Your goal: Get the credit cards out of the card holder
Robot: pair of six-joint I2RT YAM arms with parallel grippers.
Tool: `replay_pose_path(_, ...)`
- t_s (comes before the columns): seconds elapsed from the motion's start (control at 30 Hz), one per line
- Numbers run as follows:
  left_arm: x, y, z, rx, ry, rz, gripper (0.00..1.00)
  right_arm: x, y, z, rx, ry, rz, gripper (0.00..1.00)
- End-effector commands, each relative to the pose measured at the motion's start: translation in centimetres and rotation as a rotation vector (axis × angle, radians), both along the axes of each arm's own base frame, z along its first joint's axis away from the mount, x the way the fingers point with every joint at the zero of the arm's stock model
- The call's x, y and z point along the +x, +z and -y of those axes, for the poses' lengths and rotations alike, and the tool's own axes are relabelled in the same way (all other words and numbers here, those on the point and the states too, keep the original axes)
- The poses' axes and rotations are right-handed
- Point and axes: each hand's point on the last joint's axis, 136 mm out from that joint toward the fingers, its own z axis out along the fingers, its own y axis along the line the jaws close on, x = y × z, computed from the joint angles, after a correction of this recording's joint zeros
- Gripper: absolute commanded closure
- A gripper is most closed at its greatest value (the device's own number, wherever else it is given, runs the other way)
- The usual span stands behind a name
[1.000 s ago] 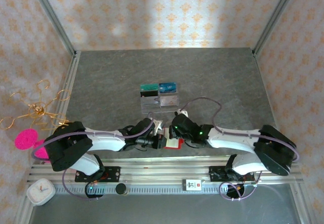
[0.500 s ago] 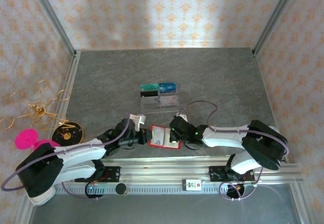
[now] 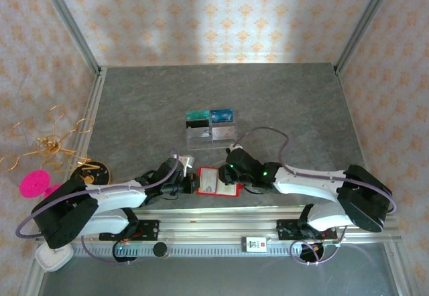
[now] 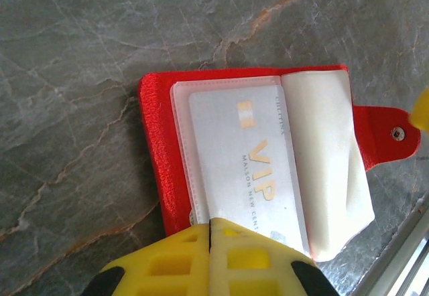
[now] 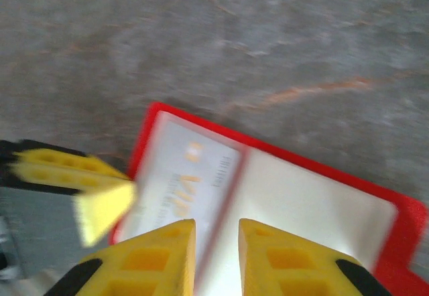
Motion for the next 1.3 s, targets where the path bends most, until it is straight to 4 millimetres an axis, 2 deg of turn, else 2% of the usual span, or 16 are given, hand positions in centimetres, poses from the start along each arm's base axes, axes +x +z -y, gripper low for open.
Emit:
replay_pose_path(0.0,-0.5,0.3,0.4,-0.023,-0.014,-0.001,0.94,-0.3,1.3,-2.8,0.081,0.065,-0.048,0.77)
replay_pose_path(0.13,-1.0,0.4,0.6,-0.040,-0.017,0.002,0.95,-0.2,-1.5,-3.6,0.038,0.038,-0.147,0.77)
replay_pose_path(0.27,-1.2,0.1,0.5,-0.032,-0.019,-0.004,0.99,0.0,-3.5,-2.9,-0.012,-0.019,-0.197,0.77)
replay_pose_path(0.57,-1.8,-1.3,0.5,-0.010,-0.036,-0.046,1.00,0.2,-5.3,-0.4,-0.101,-0.121,-0.213,0.76)
replay_pose_path(0.73,-1.8,-1.3,0.8,-0.014,-0.046,-0.046,1.00,0.0,-6.1,-0.2,-0.126,-0.121,-0.234,0.76)
replay_pose_path(0.9,-2.0,-1.5,0.9,-0.013,-0.056,-0.053,1.00,-0.3,-6.8,-0.8,-0.127,-0.095,-0.260,0.77)
replay_pose_path(1.03,-2.1,-1.7,0.8,-0.009,-0.054,-0.062,1.00,-0.1,-6.4,-0.9,-0.108,-0.103,-0.246,0.84)
replay_pose_path(1.27,-2.3,-1.8,0.7,-0.006,-0.054,-0.066,1.00,-0.4,-5.7,-0.4,-0.069,-0.111,-0.231,0.82)
